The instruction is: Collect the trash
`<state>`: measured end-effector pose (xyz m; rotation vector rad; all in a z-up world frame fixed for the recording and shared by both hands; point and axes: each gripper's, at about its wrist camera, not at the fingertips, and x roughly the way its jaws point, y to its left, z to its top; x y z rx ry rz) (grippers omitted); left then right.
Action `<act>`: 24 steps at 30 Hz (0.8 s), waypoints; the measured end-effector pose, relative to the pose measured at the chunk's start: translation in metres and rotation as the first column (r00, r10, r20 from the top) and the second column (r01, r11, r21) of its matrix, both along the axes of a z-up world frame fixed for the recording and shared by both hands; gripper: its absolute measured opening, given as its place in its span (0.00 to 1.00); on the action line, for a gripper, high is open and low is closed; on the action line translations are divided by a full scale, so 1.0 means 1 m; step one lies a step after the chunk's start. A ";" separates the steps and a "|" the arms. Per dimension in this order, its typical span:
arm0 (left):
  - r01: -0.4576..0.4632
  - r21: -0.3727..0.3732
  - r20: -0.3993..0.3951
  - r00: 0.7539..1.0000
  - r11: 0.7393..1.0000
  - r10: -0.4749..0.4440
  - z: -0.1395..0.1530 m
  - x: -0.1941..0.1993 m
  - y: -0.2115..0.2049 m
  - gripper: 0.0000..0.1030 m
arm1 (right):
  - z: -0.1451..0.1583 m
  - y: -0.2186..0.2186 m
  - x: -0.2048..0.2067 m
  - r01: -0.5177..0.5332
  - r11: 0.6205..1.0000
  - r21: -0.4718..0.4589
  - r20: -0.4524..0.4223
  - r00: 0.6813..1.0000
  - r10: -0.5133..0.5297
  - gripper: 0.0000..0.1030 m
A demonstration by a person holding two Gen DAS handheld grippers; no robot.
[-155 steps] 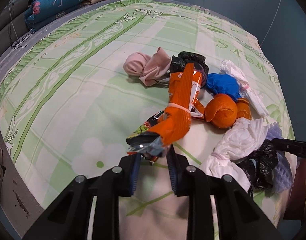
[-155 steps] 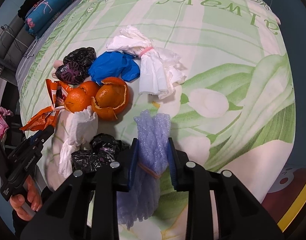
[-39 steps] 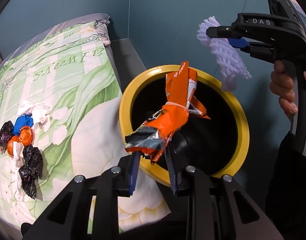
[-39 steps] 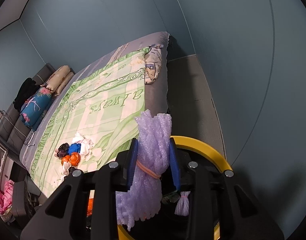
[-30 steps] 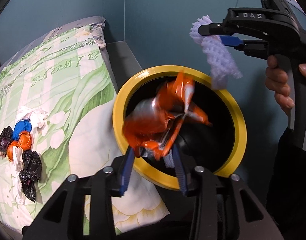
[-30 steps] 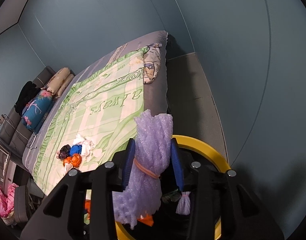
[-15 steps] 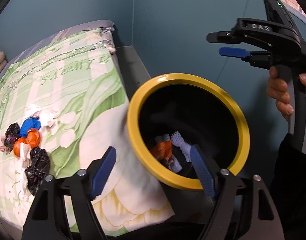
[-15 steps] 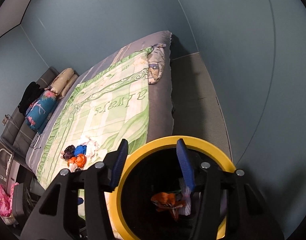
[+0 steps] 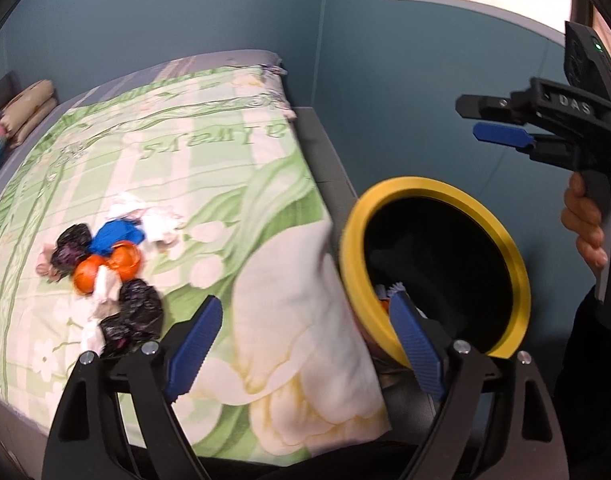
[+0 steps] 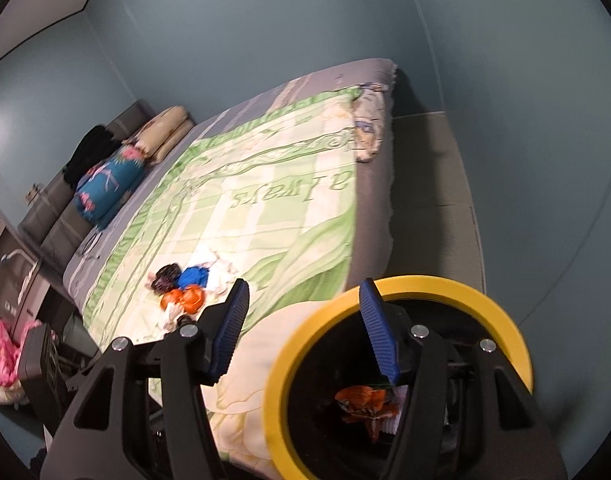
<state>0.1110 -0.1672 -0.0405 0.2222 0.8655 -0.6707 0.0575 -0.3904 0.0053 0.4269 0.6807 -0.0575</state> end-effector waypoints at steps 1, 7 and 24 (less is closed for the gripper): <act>-0.010 -0.001 0.000 1.000 1.000 0.010 0.001 0.001 0.004 0.80 | 0.001 0.006 0.004 -0.017 1.000 -0.003 -0.003 1.000 0.017 0.53; -0.096 -0.019 -0.002 0.995 0.995 0.096 0.002 0.015 0.040 0.80 | 0.007 0.039 0.029 -0.110 0.994 -0.022 -0.017 0.994 0.110 0.53; -0.312 -0.005 -0.032 0.950 0.950 0.312 -0.025 0.060 0.145 0.80 | -0.018 0.135 0.110 -0.312 0.950 -0.006 -0.150 0.940 0.307 0.53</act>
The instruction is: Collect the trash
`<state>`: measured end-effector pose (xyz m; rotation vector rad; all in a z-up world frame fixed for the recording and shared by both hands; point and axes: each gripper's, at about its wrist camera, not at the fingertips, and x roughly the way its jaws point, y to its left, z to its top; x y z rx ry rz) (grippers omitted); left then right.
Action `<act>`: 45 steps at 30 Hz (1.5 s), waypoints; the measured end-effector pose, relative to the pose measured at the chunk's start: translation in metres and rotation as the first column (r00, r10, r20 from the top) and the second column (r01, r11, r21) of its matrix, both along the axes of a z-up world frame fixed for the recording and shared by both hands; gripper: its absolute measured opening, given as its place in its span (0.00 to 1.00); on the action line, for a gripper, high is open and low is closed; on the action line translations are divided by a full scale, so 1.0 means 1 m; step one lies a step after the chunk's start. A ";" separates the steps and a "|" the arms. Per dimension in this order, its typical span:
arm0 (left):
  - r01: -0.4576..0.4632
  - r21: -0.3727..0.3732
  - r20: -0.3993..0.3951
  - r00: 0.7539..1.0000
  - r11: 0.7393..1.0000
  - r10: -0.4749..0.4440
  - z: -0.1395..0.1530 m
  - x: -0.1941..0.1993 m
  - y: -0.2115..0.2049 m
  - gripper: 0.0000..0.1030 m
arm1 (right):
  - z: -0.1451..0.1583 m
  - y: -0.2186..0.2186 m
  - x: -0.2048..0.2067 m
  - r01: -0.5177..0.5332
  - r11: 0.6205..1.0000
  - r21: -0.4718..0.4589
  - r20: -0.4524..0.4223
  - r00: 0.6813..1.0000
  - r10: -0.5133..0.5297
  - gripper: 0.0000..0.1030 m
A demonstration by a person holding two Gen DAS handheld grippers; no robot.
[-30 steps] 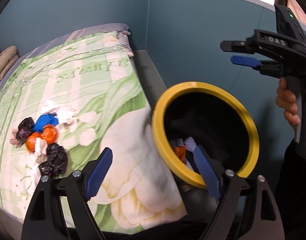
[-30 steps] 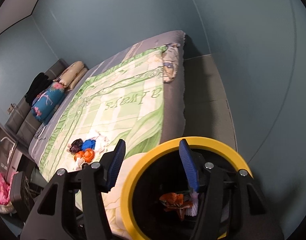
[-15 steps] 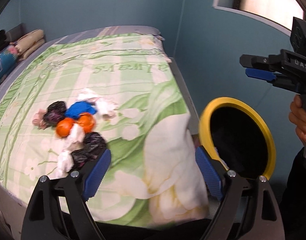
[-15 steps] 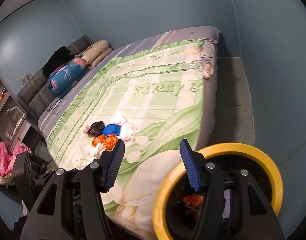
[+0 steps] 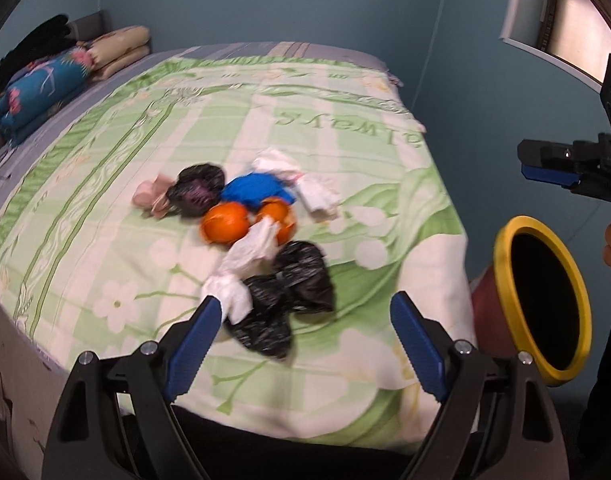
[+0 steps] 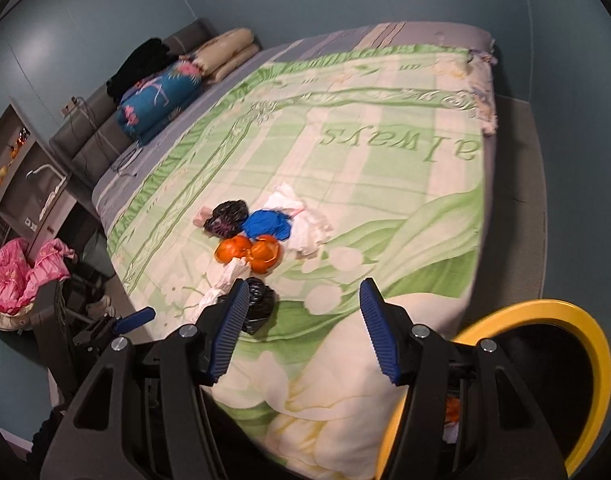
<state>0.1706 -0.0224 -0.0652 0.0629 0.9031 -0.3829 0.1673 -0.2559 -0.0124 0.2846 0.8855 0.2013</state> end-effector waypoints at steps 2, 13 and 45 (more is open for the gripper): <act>-0.019 -0.007 -0.018 1.000 1.000 0.019 -0.010 0.005 0.009 0.80 | -0.005 0.008 0.011 -0.011 1.000 -0.002 -0.017 1.000 0.011 0.53; -0.072 -0.054 -0.109 0.992 0.996 0.065 -0.050 0.025 0.030 0.80 | -0.046 0.061 0.075 -0.090 0.996 -0.018 -0.147 0.985 0.086 0.53; -0.018 -0.096 -0.205 0.979 0.995 -0.002 -0.097 0.062 0.008 0.52 | -0.158 0.115 0.287 0.010 0.988 -0.156 -0.372 0.926 -0.069 0.52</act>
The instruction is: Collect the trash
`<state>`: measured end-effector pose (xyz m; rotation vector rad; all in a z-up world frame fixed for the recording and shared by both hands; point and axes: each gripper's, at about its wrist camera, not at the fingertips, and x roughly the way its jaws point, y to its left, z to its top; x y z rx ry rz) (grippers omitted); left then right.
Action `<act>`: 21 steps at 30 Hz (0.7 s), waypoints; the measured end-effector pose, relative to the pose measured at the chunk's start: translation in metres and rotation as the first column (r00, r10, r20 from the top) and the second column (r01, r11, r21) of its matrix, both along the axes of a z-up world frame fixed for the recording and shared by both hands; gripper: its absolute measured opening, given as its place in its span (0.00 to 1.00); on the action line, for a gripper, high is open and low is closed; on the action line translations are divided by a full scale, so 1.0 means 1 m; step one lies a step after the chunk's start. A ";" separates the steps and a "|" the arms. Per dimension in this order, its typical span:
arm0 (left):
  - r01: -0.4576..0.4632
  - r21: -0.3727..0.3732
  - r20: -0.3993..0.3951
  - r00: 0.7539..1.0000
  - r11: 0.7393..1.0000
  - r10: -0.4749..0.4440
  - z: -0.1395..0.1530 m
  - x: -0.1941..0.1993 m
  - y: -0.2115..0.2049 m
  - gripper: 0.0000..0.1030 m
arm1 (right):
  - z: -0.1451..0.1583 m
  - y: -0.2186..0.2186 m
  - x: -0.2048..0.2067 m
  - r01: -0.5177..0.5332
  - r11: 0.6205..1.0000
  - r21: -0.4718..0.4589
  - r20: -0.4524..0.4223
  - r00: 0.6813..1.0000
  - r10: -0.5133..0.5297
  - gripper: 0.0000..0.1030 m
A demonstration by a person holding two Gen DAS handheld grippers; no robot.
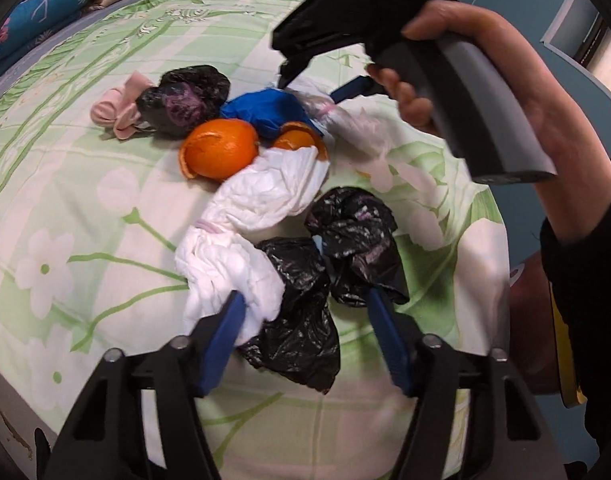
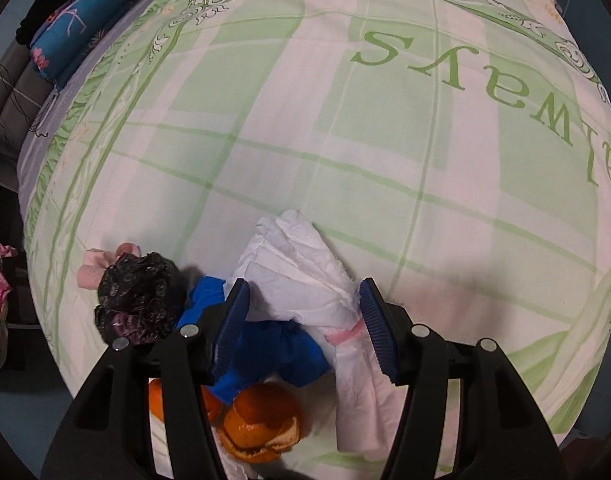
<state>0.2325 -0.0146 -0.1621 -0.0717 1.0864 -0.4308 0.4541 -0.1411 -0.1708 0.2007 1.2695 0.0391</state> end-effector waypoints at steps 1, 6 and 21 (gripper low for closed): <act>0.002 0.003 -0.001 1.000 1.000 -0.002 -0.001 0.000 -0.001 0.49 | -0.003 0.000 0.001 0.006 1.000 -0.005 -0.003 1.000 -0.006 0.49; 0.015 0.009 -0.002 1.000 1.000 -0.015 -0.003 0.000 -0.005 0.21 | -0.011 -0.005 0.002 0.024 1.000 -0.005 -0.009 1.000 -0.024 0.39; -0.028 -0.025 0.022 0.999 0.999 0.029 0.009 -0.006 0.020 0.02 | -0.002 -0.009 -0.012 0.032 0.999 -0.020 0.035 0.999 -0.031 0.17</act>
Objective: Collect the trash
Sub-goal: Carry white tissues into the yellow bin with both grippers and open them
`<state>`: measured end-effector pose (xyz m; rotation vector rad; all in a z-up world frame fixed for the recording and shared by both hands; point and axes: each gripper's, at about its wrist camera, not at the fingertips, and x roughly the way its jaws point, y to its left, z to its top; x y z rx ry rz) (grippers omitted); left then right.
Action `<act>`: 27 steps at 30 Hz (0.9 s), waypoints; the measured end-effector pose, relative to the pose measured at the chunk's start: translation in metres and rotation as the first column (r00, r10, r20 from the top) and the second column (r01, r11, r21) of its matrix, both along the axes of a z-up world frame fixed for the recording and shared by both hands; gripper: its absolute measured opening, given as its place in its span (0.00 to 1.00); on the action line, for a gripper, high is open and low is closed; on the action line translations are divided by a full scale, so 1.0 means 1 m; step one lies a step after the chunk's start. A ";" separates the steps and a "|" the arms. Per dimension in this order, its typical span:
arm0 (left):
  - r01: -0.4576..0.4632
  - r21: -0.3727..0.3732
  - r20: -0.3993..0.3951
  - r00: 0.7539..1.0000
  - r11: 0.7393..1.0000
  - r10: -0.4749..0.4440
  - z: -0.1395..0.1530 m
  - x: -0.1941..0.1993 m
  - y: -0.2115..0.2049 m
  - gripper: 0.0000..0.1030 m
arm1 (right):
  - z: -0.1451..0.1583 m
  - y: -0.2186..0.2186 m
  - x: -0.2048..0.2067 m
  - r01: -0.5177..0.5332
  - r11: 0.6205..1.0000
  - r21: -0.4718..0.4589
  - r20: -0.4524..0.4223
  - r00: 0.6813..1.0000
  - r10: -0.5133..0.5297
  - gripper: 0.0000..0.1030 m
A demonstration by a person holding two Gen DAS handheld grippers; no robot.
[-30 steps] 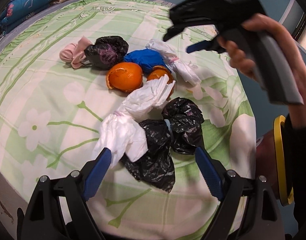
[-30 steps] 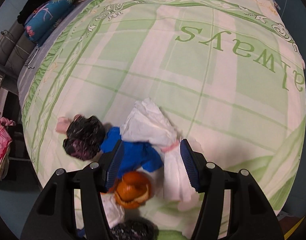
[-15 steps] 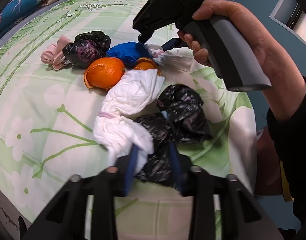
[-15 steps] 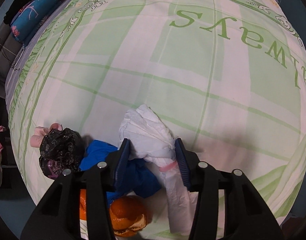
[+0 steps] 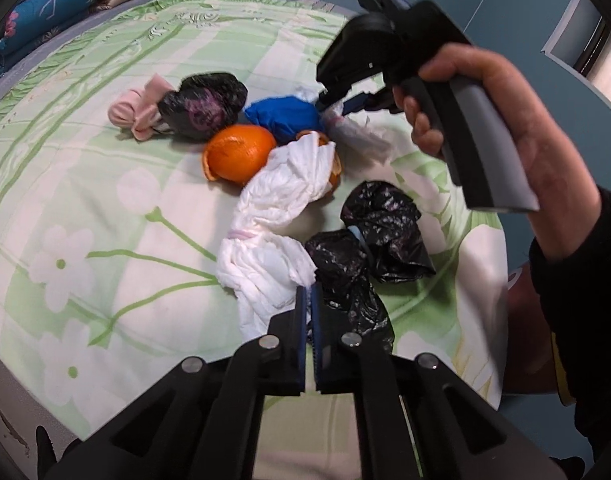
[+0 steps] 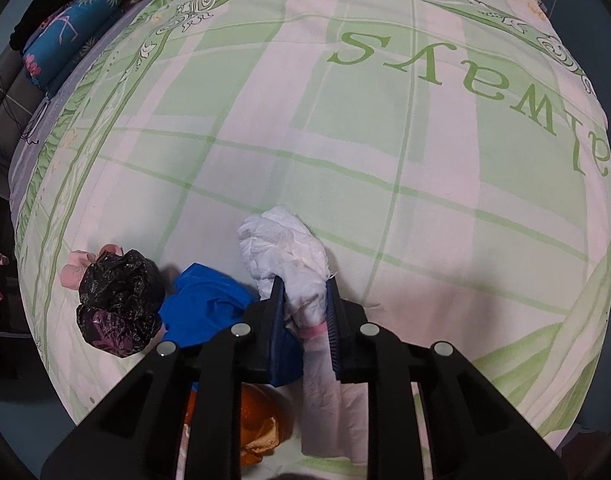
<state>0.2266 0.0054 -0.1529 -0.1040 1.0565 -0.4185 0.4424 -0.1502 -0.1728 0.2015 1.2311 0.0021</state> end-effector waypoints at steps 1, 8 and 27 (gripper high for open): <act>-0.003 -0.005 0.007 1.000 1.000 0.003 0.003 -0.001 0.002 0.02 | 0.001 0.000 -0.001 -0.002 1.000 -0.001 0.004 1.000 0.002 0.17; -0.028 -0.029 0.046 0.999 0.999 0.029 0.019 -0.007 0.020 0.02 | 0.018 -0.003 -0.011 -0.018 1.000 0.023 0.040 0.999 0.017 0.16; -0.057 -0.055 0.175 0.982 0.997 0.066 0.069 -0.039 0.041 0.02 | 0.095 -0.001 -0.070 -0.121 0.986 0.116 0.191 0.977 0.097 0.16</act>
